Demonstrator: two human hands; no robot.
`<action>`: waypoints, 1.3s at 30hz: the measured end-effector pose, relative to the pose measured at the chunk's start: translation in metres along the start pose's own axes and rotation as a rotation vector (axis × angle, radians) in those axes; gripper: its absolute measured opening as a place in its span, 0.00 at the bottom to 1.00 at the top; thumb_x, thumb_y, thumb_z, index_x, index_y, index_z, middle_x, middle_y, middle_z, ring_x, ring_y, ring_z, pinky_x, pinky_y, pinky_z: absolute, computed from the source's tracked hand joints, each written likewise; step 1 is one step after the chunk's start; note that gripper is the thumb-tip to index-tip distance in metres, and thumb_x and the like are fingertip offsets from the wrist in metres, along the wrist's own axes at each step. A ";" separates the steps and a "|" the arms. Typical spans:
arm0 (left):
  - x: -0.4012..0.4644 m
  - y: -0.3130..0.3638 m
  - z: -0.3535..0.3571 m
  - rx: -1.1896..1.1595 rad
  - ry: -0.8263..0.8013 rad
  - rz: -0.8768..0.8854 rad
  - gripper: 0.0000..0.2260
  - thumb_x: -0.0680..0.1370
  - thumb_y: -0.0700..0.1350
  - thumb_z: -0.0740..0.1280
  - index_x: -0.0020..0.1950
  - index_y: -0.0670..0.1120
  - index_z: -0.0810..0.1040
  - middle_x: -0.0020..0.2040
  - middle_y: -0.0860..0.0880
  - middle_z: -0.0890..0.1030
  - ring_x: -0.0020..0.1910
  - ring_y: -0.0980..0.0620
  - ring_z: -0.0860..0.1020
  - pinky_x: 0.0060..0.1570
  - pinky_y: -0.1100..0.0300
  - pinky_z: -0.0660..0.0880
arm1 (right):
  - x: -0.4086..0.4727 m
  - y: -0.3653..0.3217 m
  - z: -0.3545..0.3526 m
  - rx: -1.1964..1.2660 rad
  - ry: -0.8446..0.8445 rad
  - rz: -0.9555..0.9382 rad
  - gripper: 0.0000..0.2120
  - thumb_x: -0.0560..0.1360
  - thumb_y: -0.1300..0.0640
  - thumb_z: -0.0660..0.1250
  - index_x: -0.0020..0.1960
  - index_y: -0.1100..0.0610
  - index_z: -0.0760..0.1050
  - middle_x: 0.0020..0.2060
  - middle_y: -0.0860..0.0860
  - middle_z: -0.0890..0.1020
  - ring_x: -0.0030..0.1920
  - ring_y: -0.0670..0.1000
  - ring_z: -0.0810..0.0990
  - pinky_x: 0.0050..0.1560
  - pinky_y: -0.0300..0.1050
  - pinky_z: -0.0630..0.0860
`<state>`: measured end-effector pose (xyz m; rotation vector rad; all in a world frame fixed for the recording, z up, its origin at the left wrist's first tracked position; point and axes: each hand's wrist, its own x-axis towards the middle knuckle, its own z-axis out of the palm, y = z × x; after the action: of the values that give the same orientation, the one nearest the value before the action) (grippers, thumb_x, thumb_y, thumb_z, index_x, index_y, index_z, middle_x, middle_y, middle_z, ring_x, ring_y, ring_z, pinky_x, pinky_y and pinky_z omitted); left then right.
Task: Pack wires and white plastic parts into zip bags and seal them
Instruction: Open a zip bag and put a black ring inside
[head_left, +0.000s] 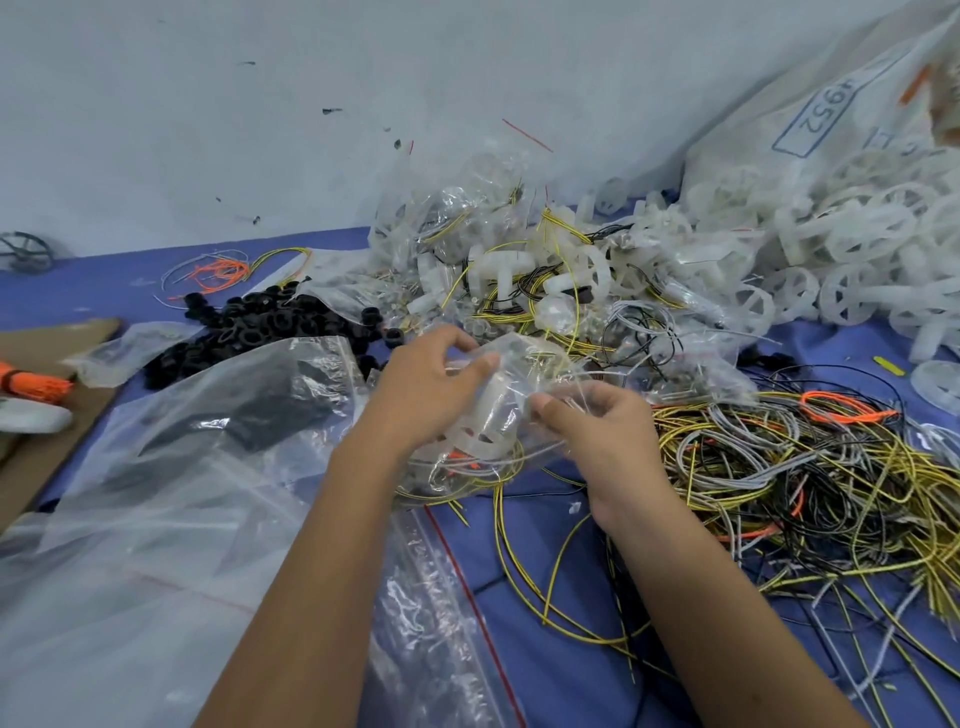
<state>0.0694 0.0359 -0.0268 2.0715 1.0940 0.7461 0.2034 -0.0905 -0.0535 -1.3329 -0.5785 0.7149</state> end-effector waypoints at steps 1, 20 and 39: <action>0.000 0.001 0.001 -0.004 0.011 -0.002 0.08 0.79 0.58 0.70 0.51 0.54 0.79 0.43 0.52 0.83 0.35 0.53 0.81 0.22 0.60 0.73 | -0.001 -0.002 -0.001 0.071 -0.015 -0.006 0.05 0.73 0.67 0.75 0.44 0.60 0.81 0.38 0.54 0.87 0.37 0.52 0.86 0.37 0.41 0.80; -0.020 0.040 -0.003 -0.573 -0.394 0.051 0.10 0.74 0.54 0.74 0.53 0.53 0.85 0.50 0.56 0.87 0.51 0.61 0.83 0.49 0.69 0.77 | 0.000 -0.029 -0.009 0.799 -0.428 -0.006 0.17 0.75 0.65 0.66 0.62 0.54 0.78 0.60 0.58 0.83 0.58 0.59 0.83 0.59 0.61 0.79; -0.004 0.056 -0.040 -0.596 0.423 0.103 0.16 0.79 0.45 0.69 0.31 0.50 0.82 0.31 0.45 0.80 0.30 0.48 0.77 0.29 0.62 0.71 | 0.022 -0.015 -0.022 0.373 0.382 -0.134 0.06 0.79 0.68 0.67 0.48 0.59 0.79 0.44 0.55 0.82 0.46 0.51 0.83 0.53 0.40 0.80</action>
<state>0.0646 0.0202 0.0404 1.5008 0.8357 1.4138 0.2366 -0.0899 -0.0424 -1.0337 -0.2101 0.4168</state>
